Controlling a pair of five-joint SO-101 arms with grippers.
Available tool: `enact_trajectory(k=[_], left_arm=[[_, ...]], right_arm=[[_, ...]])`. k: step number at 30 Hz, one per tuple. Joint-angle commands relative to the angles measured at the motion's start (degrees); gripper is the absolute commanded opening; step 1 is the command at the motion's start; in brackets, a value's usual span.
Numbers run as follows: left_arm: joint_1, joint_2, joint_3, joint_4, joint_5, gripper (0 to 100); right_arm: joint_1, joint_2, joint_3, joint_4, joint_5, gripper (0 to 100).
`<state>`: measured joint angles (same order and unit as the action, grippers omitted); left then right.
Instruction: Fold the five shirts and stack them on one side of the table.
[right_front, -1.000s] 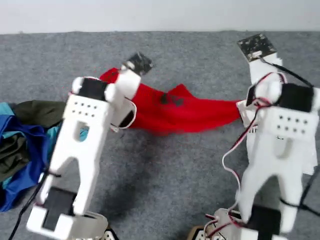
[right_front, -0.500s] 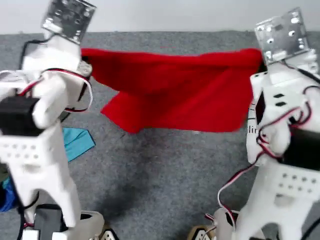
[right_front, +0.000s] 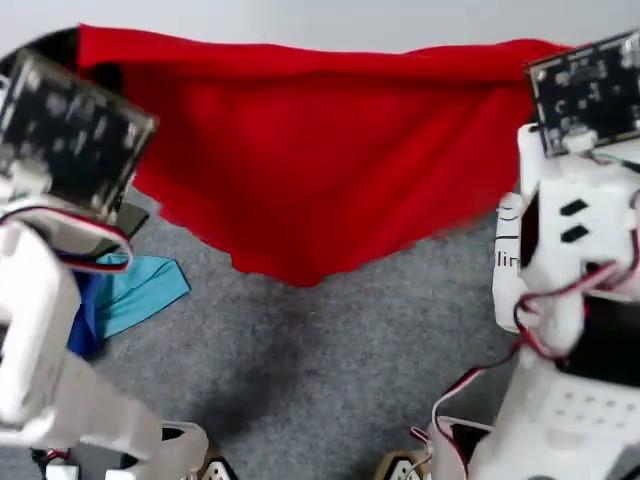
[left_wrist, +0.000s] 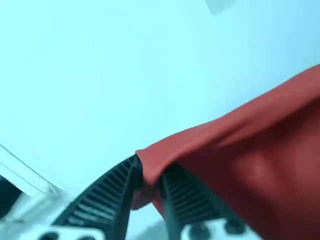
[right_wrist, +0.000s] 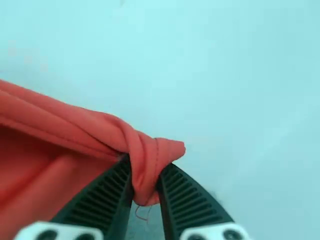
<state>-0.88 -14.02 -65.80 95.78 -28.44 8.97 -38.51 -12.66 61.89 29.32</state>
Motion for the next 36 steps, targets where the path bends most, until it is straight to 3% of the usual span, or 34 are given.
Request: enact_trajectory(k=[1,5,14,20,27,32,36], left_arm=[[-1.1,-1.6,-7.5,-0.4,-2.3,2],[-1.1,-1.6,-12.4,-0.4,-4.5,2],[-1.2,-2.5,-19.3,2.5,-8.6,2],[-1.3,-6.2,-17.3,4.7,-9.7,2],[-3.4,-6.7,3.7,4.7,-9.6,2],[-3.3,-4.9,25.3,1.2,-9.7,2],[-3.3,-2.5,39.9,-8.9,-9.7,2]], right_arm=[[0.6,-3.2,-3.8,3.2,1.8,1.0],[0.9,-5.1,-3.7,7.7,5.9,1.0],[0.6,-10.9,-3.8,16.5,6.1,1.0],[0.7,-14.4,-3.6,25.9,7.7,1.0],[0.6,-12.0,9.3,25.4,8.4,1.0],[-1.3,-6.5,23.2,14.1,8.4,1.0],[-3.2,1.0,31.0,1.8,8.4,1.0]])
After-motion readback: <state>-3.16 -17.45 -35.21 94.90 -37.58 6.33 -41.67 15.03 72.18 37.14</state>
